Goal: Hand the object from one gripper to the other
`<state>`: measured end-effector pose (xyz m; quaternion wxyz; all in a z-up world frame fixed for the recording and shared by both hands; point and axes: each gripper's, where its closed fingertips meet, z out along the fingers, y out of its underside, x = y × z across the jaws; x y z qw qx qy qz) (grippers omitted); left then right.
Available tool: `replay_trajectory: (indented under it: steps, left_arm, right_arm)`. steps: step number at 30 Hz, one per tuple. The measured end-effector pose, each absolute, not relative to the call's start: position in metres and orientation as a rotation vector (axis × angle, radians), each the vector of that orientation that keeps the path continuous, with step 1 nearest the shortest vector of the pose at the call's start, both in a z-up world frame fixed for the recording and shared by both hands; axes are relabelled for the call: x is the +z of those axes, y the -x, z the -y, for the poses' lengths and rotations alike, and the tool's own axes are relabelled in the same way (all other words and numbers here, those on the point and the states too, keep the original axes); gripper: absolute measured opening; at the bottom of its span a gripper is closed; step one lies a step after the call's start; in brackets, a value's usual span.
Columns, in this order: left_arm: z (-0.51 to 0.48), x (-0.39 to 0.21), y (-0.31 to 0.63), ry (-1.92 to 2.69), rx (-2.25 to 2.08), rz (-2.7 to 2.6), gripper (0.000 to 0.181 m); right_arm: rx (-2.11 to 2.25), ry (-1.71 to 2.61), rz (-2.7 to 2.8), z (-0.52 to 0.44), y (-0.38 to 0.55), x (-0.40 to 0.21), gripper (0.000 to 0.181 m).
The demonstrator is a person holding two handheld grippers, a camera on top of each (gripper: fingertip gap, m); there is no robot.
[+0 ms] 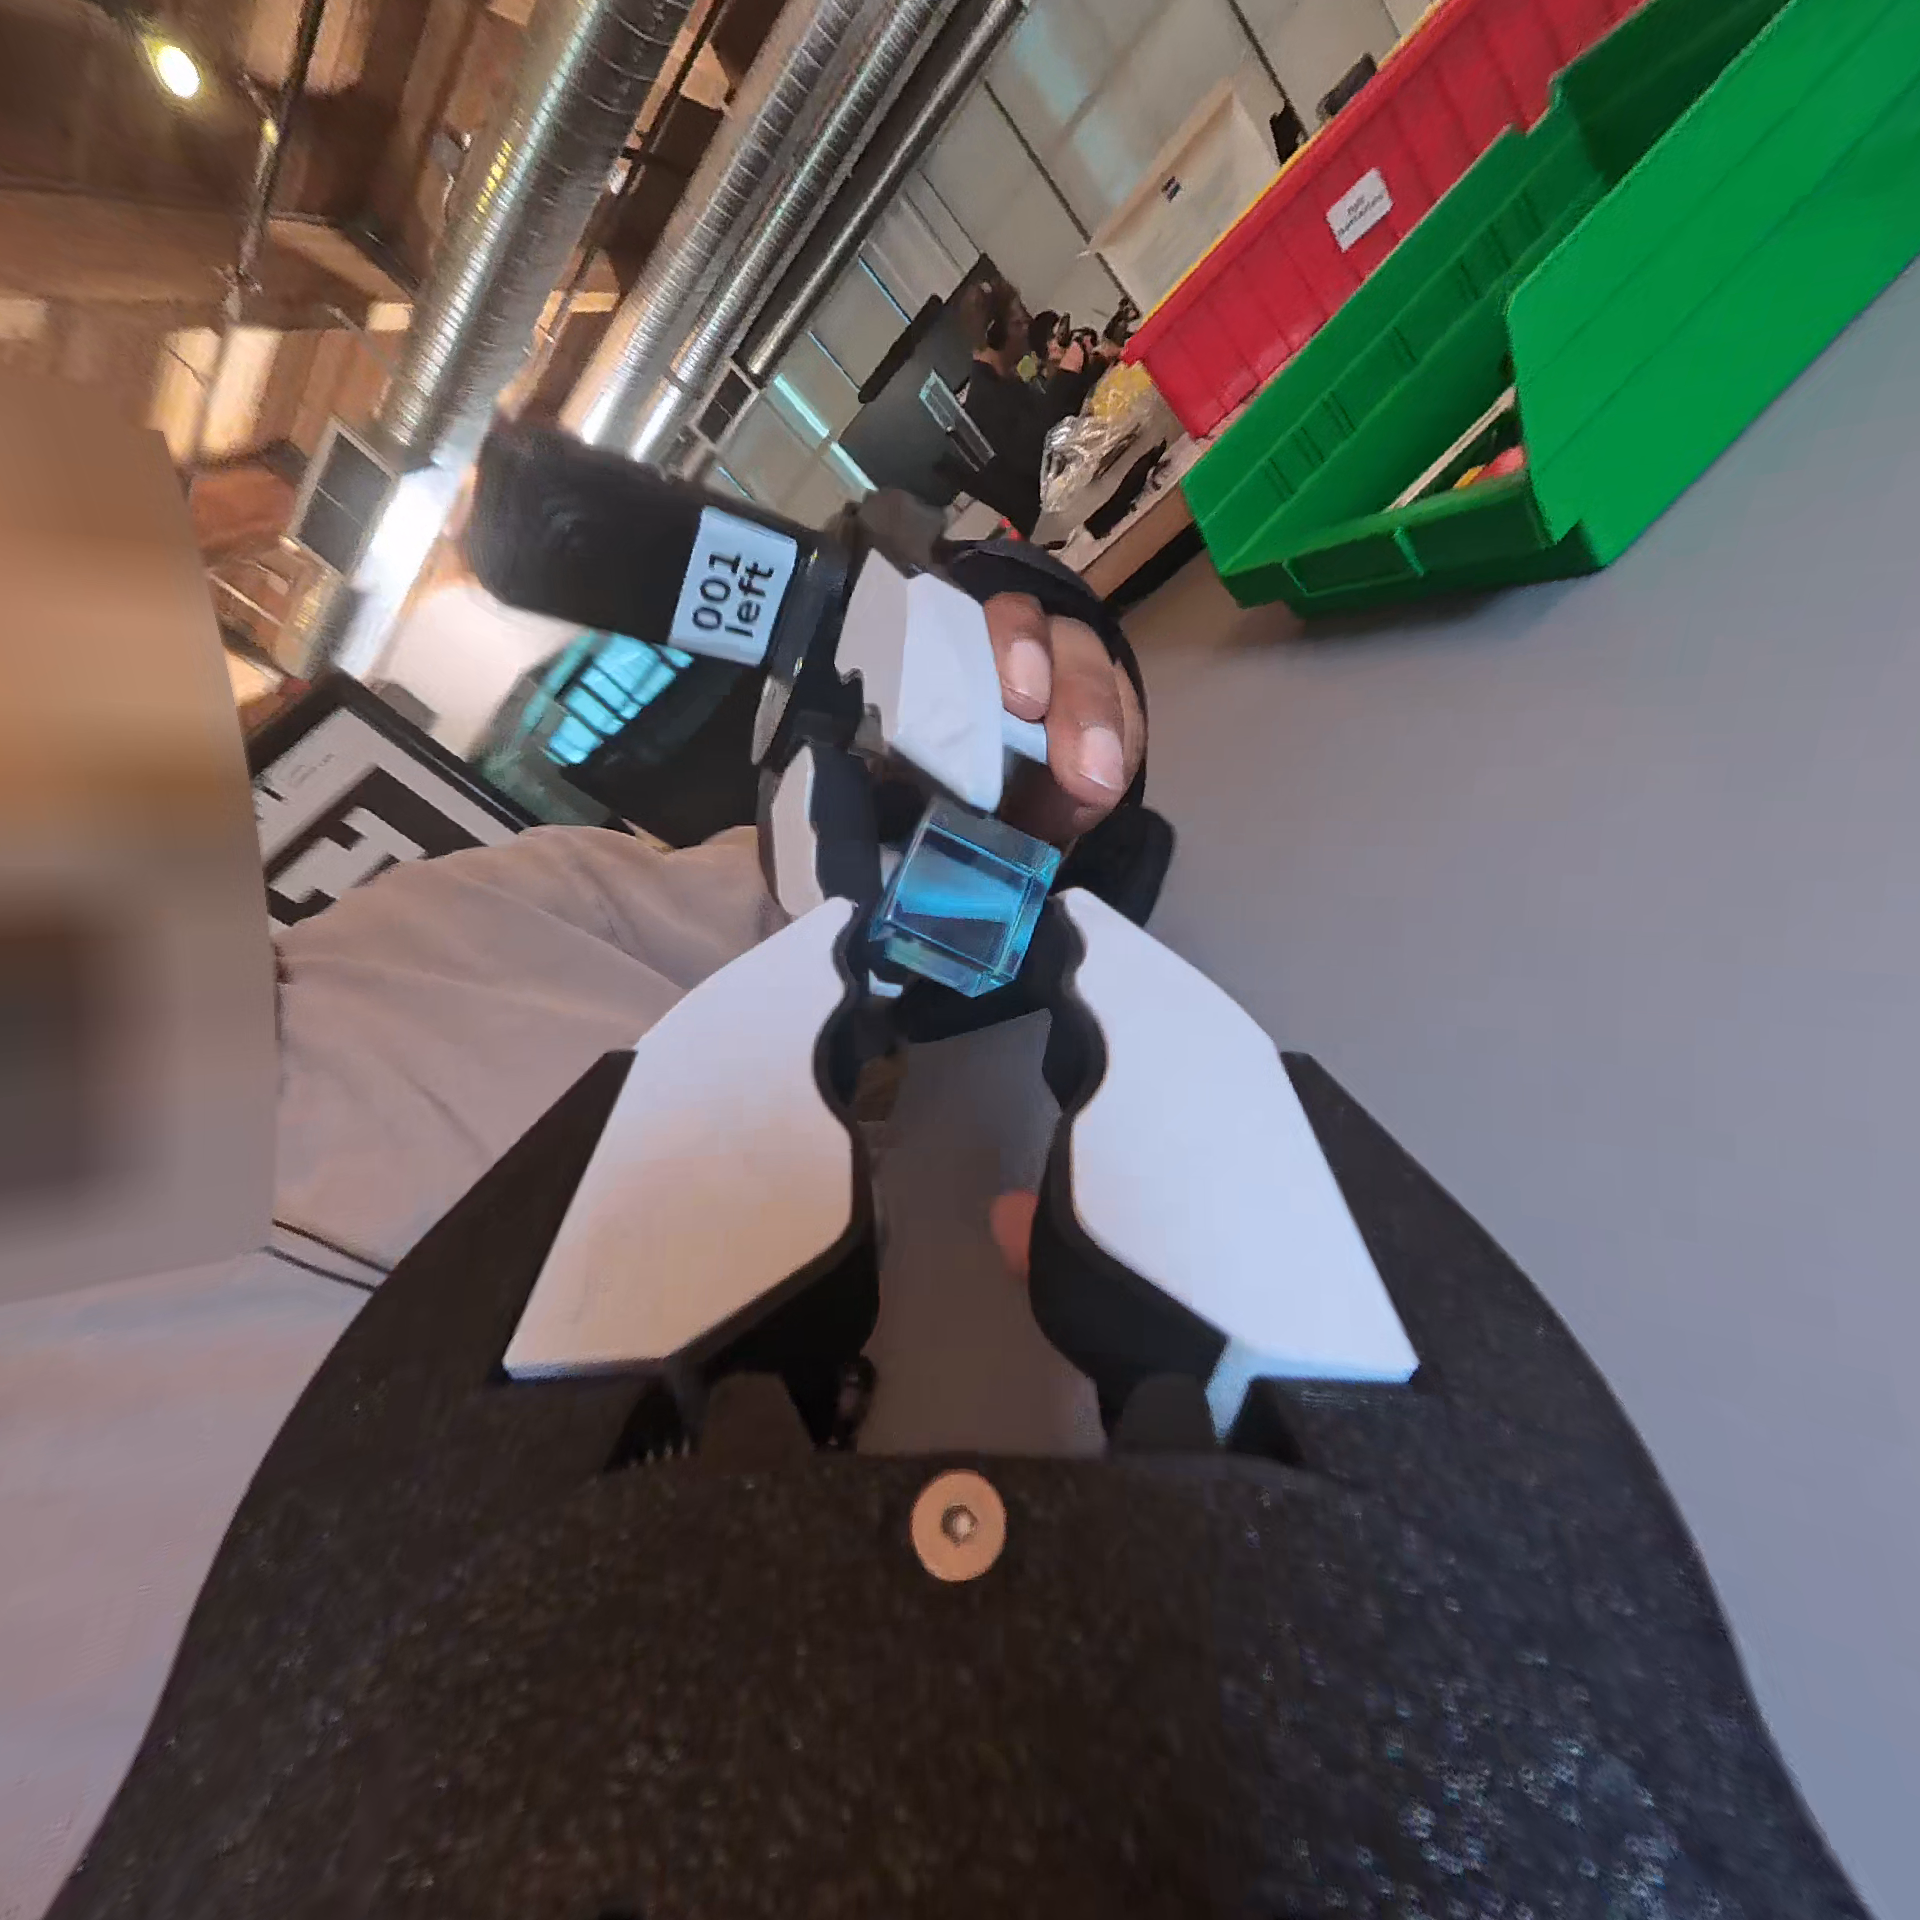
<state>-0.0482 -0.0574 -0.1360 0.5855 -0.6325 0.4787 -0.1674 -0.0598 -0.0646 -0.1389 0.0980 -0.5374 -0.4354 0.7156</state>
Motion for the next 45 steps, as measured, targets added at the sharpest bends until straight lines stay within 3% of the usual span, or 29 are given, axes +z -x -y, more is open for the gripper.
replay_trajectory:
  steps: [9,15,45]
  left_arm:
    - [0.058,-0.114,0.058,1.561,-1.062,-0.804,0.035]
    - [0.058,-0.107,0.056,1.566,-1.364,-0.63,0.035]
    - [0.034,-0.104,0.062,1.514,-1.589,-0.061,0.034]
  right_arm:
    - [1.083,0.911,1.474,0.048,0.051,-0.122,0.046]
    - [0.777,0.722,1.448,0.061,0.056,-0.111,0.05]
    - [0.417,0.764,1.274,0.039,0.074,-0.108,0.053]
